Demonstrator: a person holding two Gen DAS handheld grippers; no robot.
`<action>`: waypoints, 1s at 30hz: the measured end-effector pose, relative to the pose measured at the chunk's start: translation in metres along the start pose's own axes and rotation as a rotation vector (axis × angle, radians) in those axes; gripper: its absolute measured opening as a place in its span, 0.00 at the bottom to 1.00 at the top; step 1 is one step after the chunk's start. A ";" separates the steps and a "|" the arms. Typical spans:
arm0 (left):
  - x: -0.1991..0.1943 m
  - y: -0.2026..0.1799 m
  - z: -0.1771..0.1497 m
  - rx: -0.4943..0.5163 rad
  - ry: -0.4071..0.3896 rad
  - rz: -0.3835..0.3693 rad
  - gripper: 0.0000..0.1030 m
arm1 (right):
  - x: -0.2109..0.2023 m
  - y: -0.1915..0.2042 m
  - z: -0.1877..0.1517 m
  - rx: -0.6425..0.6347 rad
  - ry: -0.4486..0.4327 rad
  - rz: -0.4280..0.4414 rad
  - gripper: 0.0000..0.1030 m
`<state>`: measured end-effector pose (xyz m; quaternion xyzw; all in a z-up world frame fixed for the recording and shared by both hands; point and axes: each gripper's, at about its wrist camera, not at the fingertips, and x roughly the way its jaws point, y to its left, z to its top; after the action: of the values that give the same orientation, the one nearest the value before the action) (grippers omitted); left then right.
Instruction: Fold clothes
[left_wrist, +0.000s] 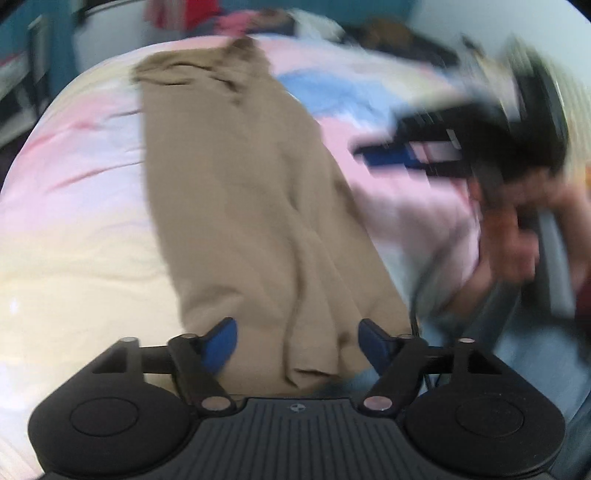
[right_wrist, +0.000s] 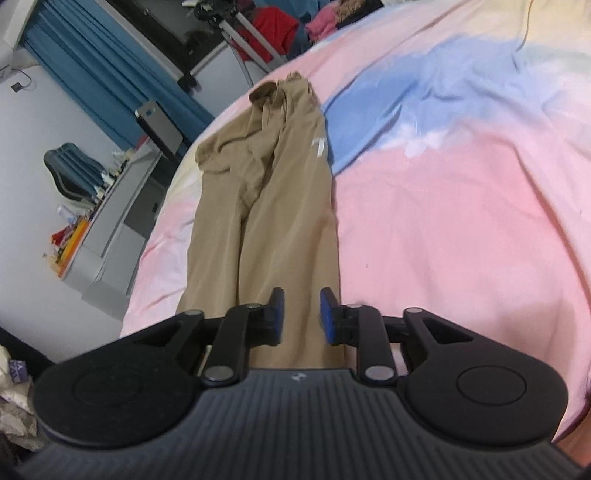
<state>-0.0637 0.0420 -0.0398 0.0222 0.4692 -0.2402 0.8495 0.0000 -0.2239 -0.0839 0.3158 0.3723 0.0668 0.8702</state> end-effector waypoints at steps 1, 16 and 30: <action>-0.005 0.011 -0.001 -0.072 -0.025 -0.001 0.80 | 0.000 0.001 -0.003 -0.005 0.016 0.005 0.40; 0.021 0.056 0.020 -0.287 0.048 0.115 0.80 | 0.017 0.016 -0.061 -0.051 0.259 -0.095 0.61; 0.034 0.043 0.001 -0.232 0.091 0.047 0.47 | 0.006 0.046 -0.090 -0.245 0.334 -0.104 0.45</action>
<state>-0.0292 0.0670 -0.0744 -0.0542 0.5314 -0.1630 0.8295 -0.0518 -0.1401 -0.1069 0.1727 0.5161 0.1179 0.8306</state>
